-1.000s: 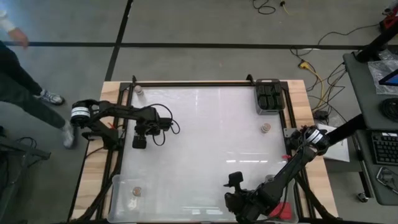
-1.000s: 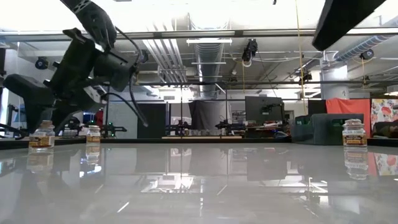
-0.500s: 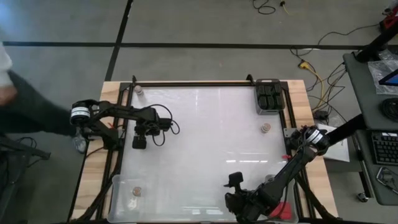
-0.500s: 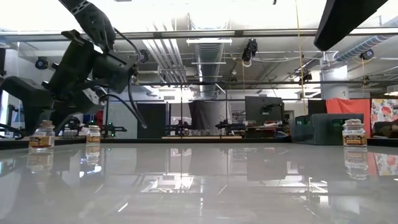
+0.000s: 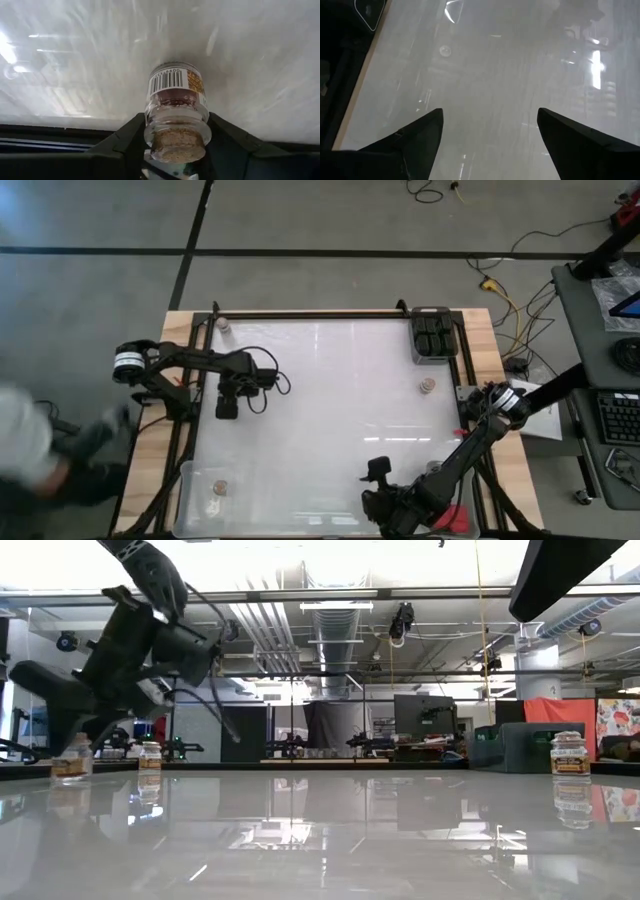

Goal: Sort spices by type
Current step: Put the brown seasoning bottle into the transparent bin

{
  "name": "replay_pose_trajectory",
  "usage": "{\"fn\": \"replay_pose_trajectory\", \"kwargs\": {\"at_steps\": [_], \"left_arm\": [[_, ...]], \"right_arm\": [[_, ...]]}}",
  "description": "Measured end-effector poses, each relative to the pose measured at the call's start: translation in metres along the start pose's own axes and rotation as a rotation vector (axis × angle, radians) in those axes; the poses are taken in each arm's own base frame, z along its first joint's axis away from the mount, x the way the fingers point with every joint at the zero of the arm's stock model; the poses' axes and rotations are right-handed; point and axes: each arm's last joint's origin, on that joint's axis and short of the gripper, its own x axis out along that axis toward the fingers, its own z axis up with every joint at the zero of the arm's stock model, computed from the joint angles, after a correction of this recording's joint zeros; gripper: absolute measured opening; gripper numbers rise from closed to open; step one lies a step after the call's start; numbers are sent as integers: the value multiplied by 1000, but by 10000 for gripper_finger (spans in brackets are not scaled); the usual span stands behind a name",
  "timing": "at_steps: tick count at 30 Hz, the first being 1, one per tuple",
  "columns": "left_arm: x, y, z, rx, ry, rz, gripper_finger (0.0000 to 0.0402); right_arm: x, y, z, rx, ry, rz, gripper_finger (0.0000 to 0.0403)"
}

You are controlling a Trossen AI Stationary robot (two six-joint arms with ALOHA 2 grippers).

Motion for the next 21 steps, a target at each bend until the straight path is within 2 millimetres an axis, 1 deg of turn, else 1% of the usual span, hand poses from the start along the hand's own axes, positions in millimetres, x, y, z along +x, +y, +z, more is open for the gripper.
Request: {"fn": "replay_pose_trajectory", "kwargs": {"at_steps": [5,8,10,12,15,18,21], "left_arm": [[-24,-7,-2,-85,28,-57,161],[-42,-22,-6,-115,57,-91,161],[-56,-37,-6,-112,32,-115,161],[-69,-55,-6,-108,-12,-126,161],[-90,-90,-9,-85,-82,-131,161],[-114,-129,-19,-86,-155,-144,161],[-136,-169,-37,-104,-234,-156,161]], "right_arm": [[0,0,0,-17,0,-1,308],[0,-1,0,-31,1,-1,305],[0,-1,0,-35,1,-1,303],[0,-1,0,-37,1,-1,300],[0,0,0,-57,1,1,297],[0,1,-1,-90,11,20,293],[0,1,-1,-128,16,20,288]]}}
